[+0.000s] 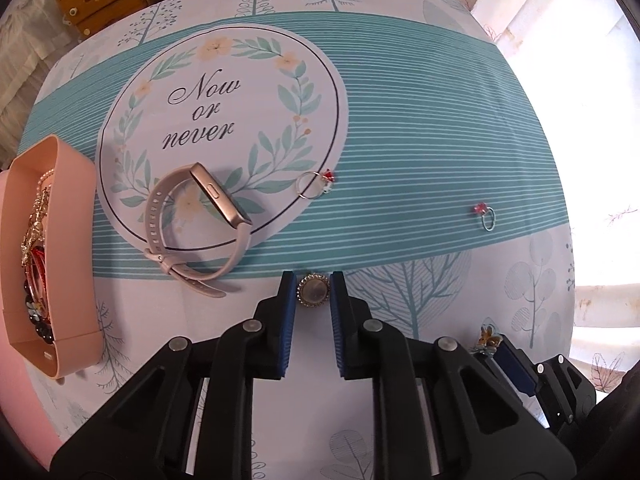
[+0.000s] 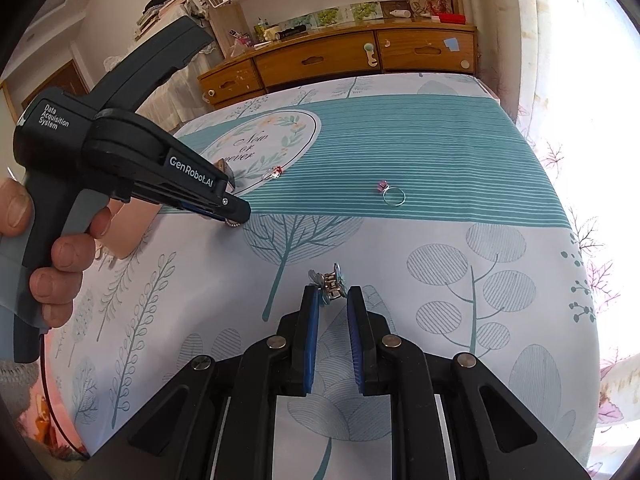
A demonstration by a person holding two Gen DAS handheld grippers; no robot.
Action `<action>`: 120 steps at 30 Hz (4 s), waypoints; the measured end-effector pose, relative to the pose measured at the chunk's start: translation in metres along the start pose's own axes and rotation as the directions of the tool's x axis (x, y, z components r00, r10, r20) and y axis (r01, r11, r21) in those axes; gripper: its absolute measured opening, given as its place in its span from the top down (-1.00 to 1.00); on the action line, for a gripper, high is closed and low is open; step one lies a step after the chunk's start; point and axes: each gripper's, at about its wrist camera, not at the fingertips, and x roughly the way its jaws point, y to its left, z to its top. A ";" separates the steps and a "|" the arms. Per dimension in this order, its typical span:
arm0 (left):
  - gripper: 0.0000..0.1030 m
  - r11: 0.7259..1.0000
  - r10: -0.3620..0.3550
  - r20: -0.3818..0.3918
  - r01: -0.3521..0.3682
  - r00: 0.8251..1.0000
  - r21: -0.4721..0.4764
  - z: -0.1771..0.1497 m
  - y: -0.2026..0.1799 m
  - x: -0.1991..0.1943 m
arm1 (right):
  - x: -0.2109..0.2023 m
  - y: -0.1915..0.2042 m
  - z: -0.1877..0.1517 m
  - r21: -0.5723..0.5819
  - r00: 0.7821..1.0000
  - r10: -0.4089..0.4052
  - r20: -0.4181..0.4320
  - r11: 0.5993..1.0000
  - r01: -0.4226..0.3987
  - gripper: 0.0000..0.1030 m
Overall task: Organize jewelry
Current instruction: 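Grasp the gold flower charm with the right tool while the left tool grasps the pearl brooch, then carry the brooch and charm into the pink box and open both tools, then withdraw both tools from the pink box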
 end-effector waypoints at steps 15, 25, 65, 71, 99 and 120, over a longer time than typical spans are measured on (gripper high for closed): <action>0.73 0.999 -0.041 0.101 0.040 0.994 0.012 -0.039 0.025 -0.056 | -0.023 0.027 0.007 -0.056 0.999 -0.021 0.036 0.998 0.023 0.72; 0.73 0.997 0.002 0.204 0.013 0.979 -0.072 -0.067 0.136 -0.117 | -0.031 0.105 0.039 -0.194 0.997 0.058 0.059 0.980 -0.046 0.72; -0.01 0.947 0.161 0.388 -0.031 0.907 -0.320 -0.152 0.259 -0.116 | 0.062 0.310 0.074 -0.417 0.990 0.123 -0.072 0.898 -0.142 0.57; -0.01 0.941 0.178 0.399 -0.037 0.900 -0.336 -0.167 0.254 -0.117 | 0.044 0.304 0.060 -0.398 0.991 0.125 -0.047 0.908 -0.133 0.58; -0.01 0.981 0.170 0.365 -0.122 0.915 -0.151 -0.177 0.174 -0.101 | 0.014 0.198 0.006 -0.225 0.999 0.014 -0.036 0.974 -0.021 0.57; -0.01 0.993 0.017 0.317 -0.053 0.948 0.106 -0.087 0.086 -0.087 | -0.021 0.024 0.046 0.028 0.997 -0.075 -0.004 0.997 0.075 0.57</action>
